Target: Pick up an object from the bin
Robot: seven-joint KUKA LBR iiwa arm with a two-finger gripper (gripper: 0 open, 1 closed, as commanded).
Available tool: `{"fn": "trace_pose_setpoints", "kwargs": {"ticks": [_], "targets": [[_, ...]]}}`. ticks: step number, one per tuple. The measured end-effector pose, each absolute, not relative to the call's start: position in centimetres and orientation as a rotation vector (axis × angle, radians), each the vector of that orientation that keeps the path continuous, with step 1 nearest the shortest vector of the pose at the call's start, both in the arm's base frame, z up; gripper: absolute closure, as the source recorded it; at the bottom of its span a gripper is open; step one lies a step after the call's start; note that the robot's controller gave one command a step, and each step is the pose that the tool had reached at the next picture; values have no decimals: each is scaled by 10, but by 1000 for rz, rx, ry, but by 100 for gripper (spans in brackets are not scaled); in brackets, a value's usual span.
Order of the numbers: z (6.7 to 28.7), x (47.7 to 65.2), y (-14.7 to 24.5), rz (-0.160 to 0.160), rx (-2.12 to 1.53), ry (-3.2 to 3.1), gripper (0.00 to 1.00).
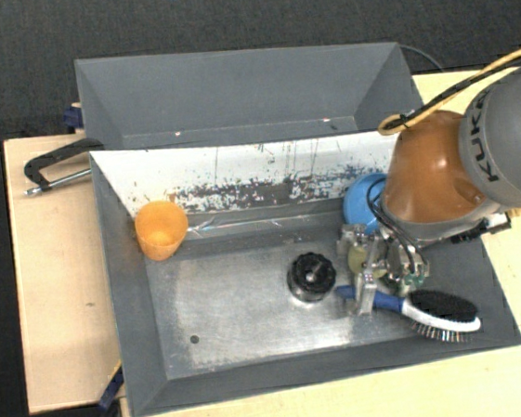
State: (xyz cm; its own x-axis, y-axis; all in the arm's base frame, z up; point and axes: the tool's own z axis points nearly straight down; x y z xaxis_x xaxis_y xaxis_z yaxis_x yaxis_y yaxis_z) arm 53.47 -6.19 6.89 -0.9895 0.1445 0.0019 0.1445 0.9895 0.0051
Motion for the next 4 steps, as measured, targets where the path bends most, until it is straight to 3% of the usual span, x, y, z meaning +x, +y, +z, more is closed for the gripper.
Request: {"fn": "trace_pose_setpoints", "kwargs": {"ticks": [1,4], "targets": [[71,507,-95,0,-137,-3142,0],[74,511,-93,-2,-139,-3144,0]]}}
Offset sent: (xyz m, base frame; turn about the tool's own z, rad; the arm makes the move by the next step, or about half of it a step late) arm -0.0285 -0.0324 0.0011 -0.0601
